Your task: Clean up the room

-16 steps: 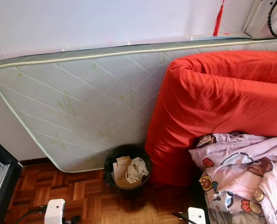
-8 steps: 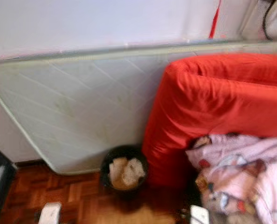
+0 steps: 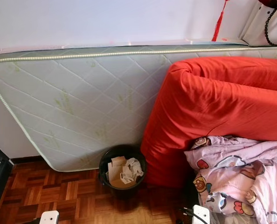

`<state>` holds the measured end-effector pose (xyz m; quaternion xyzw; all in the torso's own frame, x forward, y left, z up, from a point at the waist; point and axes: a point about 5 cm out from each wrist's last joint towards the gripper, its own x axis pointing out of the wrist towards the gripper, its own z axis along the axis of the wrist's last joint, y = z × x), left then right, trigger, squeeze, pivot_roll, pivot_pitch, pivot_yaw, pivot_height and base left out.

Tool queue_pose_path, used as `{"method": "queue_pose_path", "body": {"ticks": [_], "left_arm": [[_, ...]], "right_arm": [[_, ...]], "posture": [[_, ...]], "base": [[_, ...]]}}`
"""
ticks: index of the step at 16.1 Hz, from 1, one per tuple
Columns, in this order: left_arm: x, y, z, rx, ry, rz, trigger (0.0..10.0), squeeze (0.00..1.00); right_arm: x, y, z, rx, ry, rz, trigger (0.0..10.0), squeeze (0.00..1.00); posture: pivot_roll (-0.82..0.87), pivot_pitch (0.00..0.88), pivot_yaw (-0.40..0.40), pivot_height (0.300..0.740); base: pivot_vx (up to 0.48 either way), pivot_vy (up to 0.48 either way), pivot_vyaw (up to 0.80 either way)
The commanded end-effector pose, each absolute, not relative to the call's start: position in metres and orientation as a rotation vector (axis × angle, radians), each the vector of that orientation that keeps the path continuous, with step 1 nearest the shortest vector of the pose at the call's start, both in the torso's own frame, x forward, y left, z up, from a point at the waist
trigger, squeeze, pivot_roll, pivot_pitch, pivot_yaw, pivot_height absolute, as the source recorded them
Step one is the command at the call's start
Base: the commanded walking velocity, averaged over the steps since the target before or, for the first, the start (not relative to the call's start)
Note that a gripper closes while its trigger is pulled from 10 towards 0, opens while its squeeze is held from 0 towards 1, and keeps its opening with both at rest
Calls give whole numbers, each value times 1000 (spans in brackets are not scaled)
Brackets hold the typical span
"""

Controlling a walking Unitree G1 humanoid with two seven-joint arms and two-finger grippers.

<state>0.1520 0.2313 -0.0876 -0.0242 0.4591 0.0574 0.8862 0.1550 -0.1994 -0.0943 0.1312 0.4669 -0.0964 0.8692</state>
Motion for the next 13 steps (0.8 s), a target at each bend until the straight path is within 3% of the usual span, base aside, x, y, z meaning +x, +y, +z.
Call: {"method": "queue_pose_path", "body": {"ticks": [1, 5, 13], "left_arm": [[154, 235, -86, -34, 955, 119, 10000, 0], [156, 240, -84, -21, 953, 123, 10000, 0], [157, 244, -83, 3, 955, 116, 10000, 0]], "right_arm": [[160, -200, -92, 293, 954, -213, 10000, 0], [161, -195, -93, 322, 958, -243, 10000, 0], [161, -191, -94, 320, 978, -222, 10000, 0]], "posture": [[121, 0, -68, 740], [105, 0, -39, 740], [109, 0, -22, 740]], "base": [[0, 0, 0], [0, 0, -106], [0, 0, -748]]}}
